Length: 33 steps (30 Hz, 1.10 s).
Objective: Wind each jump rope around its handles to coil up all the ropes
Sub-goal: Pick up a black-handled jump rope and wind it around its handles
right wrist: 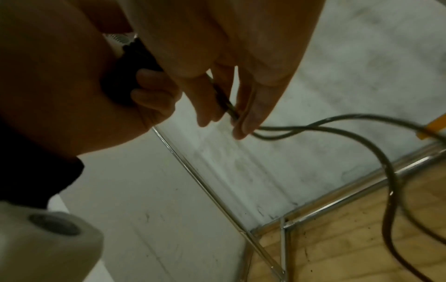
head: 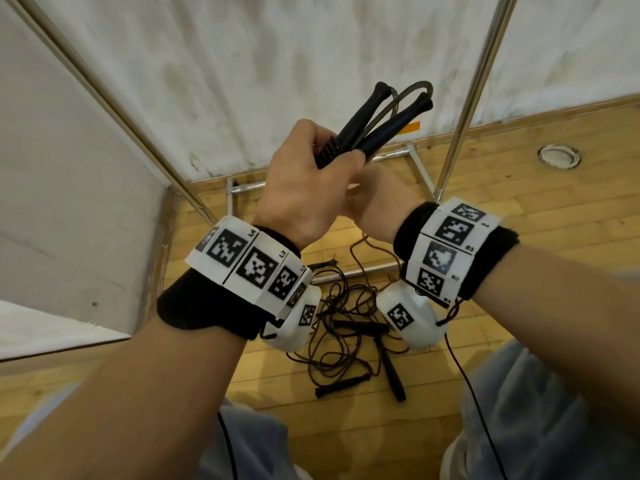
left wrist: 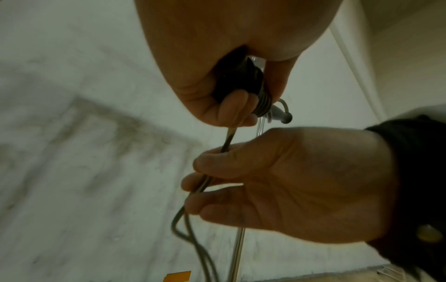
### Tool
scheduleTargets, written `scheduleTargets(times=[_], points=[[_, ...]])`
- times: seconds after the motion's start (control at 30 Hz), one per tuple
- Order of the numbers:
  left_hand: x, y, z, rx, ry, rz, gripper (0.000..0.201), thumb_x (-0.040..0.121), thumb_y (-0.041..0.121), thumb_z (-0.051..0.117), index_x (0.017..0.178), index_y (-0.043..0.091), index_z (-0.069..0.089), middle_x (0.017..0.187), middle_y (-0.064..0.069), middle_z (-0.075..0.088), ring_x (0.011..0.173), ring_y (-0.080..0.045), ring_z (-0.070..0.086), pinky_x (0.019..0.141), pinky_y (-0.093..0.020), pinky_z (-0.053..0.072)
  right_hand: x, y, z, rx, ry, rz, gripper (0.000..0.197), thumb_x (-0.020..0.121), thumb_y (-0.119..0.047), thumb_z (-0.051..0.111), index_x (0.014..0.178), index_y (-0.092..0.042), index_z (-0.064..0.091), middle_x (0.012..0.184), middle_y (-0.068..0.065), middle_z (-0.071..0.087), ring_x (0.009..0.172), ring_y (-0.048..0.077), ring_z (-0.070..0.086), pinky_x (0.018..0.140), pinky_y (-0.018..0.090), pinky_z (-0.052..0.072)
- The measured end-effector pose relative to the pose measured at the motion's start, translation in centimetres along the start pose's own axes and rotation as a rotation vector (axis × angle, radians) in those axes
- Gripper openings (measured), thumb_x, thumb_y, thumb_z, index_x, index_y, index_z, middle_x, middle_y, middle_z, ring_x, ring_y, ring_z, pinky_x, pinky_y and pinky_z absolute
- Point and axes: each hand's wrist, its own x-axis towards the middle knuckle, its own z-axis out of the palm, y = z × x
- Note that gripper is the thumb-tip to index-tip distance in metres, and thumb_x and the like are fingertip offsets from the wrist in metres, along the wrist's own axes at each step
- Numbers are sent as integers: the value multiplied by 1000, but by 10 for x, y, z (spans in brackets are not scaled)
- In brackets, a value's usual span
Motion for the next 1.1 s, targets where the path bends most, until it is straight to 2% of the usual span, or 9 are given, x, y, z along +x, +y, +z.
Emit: scheduleTargets(times=[0.1,0.23,0.3,0.37,0.5,0.63,0.77,0.87,1.1], points=[[3,-3,-4,16,7,7,19,75,35,61,84,23,50,79,-7,63,64,-21,57,57,-34,46,-4,1,-2,160,-70,7,18,91,-18,57,73,-17,61,66,-6,57,62,9,51,65,27,45],[10,-13,-13,116,105,50,19,88,31,59,96,18,48,80,-2,63,66,-15,55,60,-30,44,-7,5,0,24,-28,-14,23,98,-27,42,81,-21,55,66,-6,54,60,13,50,58,30,42],[14,-17,-20,213,148,74,25,91,32,57,110,18,47,80,7,59,69,-12,57,61,-27,43,-5,5,-2,-25,21,-66,21,99,-26,39,89,-18,54,66,-6,48,60,13,47,59,23,40],[16,-22,-26,331,156,87,33,92,34,55,120,18,47,84,10,56,73,-14,56,65,-26,43,-2,4,-10,-178,81,-151,24,99,-27,40,82,-17,53,63,-9,45,58,7,43,52,16,32],[18,-35,-31,536,91,93,26,94,33,55,112,18,46,93,7,53,80,-15,51,68,-29,37,-1,-6,-21,-418,34,-217,43,99,-37,36,58,-23,38,55,-6,41,51,7,39,49,24,23],[17,-43,-28,650,3,58,23,95,32,54,103,20,37,90,2,51,74,-19,48,64,-30,33,-4,-16,-22,-386,-15,-211,51,99,-35,37,51,-21,31,47,-6,31,43,9,31,47,25,21],[21,-43,-32,642,-97,33,33,95,34,55,120,15,44,90,3,53,75,-19,53,62,-28,38,-4,-17,-34,-320,-61,-183,42,97,-30,44,58,-13,47,51,-6,37,44,7,37,45,13,32],[20,-43,-32,695,-140,16,35,93,34,58,123,18,49,93,4,53,81,-17,52,69,-29,40,-7,-17,-44,-324,-101,-197,33,96,-25,48,63,-20,52,54,-9,42,44,2,44,45,5,33],[10,-38,-10,762,-232,117,30,90,30,58,119,27,53,99,4,64,85,-19,57,66,-28,35,-1,-17,-40,-501,69,-305,27,98,-31,42,81,-17,58,66,-8,51,59,8,45,52,16,27]])
